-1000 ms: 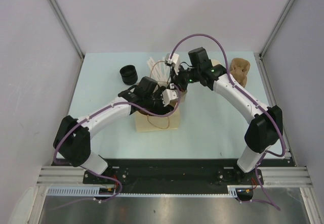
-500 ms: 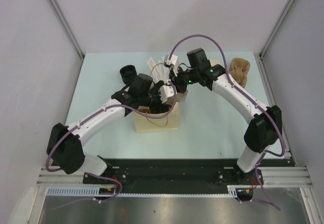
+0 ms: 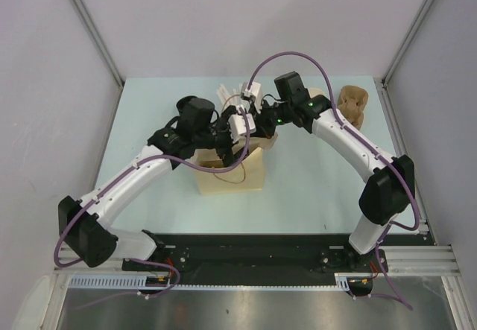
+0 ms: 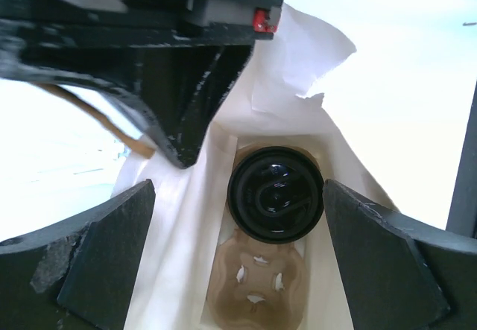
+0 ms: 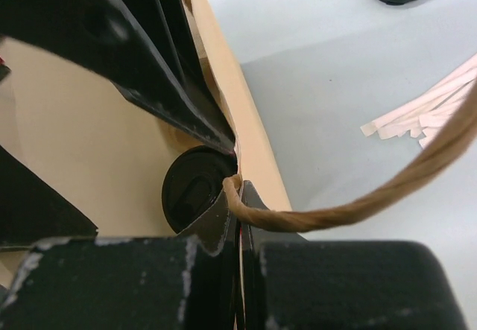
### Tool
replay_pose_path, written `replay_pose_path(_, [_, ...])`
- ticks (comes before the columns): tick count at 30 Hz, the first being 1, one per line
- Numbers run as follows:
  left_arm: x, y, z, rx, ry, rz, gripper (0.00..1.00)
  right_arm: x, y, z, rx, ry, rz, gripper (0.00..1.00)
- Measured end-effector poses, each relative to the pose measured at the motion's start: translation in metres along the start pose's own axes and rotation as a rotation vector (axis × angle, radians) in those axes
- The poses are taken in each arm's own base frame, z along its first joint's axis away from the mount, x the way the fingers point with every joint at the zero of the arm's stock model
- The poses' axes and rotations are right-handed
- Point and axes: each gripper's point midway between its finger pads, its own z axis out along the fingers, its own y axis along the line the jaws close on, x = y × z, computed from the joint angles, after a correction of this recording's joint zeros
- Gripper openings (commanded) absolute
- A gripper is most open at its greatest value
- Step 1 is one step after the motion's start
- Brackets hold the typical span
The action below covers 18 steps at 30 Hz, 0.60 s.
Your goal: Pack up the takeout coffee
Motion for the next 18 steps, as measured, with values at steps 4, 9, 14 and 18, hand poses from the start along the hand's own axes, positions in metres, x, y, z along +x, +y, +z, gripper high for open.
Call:
replay_pose_path(4, [-0.004,0.0,-0.007,-0.008,-0.008,-0.006,1.0,0.002,0.002,0.0,-0.004,0.007,0.006,0.0])
replay_pose_path(9, [-0.015,0.004,-0.018,-0.024,-0.023,-0.028,1.0,0.002,0.003,-0.002,-0.008,0.016,0.014,0.0])
replay_pose_path(14, [-0.029,0.011,-0.033,-0.059,-0.053,-0.056,0.99,0.001,0.006,-0.005,-0.012,0.026,0.024,0.0])
replay_pose_path(18, [-0.041,0.02,-0.047,-0.097,-0.083,-0.085,1.0,0.005,0.007,-0.008,-0.015,0.042,0.041,0.0])
